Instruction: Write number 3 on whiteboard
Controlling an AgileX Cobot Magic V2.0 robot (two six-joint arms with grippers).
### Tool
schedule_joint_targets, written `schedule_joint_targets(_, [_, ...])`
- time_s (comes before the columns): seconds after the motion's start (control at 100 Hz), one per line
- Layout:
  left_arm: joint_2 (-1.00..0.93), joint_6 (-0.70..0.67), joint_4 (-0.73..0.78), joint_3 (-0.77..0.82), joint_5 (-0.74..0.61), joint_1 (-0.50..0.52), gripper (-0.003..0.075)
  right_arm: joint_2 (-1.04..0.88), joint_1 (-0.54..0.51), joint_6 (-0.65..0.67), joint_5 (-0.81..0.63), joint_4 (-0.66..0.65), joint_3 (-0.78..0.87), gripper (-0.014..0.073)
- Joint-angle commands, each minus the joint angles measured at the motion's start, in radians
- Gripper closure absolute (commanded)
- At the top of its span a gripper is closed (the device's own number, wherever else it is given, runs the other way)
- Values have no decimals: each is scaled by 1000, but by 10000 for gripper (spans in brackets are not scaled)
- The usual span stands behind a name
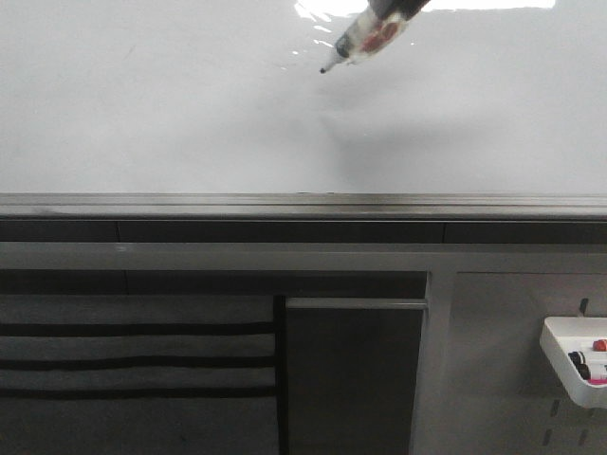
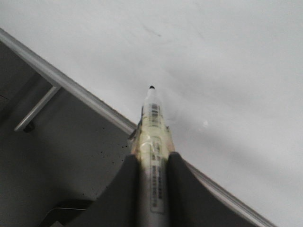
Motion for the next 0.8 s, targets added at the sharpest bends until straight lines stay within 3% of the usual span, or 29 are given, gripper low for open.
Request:
schedule_joint_targets(0.0, [2,-10,-28,-25,-67,3,259,-8,-16,-36,-16,3,-59,622])
schedule_joint_targets(0.37, [2,-10,-28,-25,-67,3,259,39,-48,-70,-135,-11,-64,622])
schedule_joint_targets(0.6, [2,-10,-28,-25,-67,3,259,39,-107,-70,4,-8,-39,622])
schedule_joint_targets(0.79, [2,-10,-28,-25,-67,3,259,54,-63,-70,-167,29,33,622])
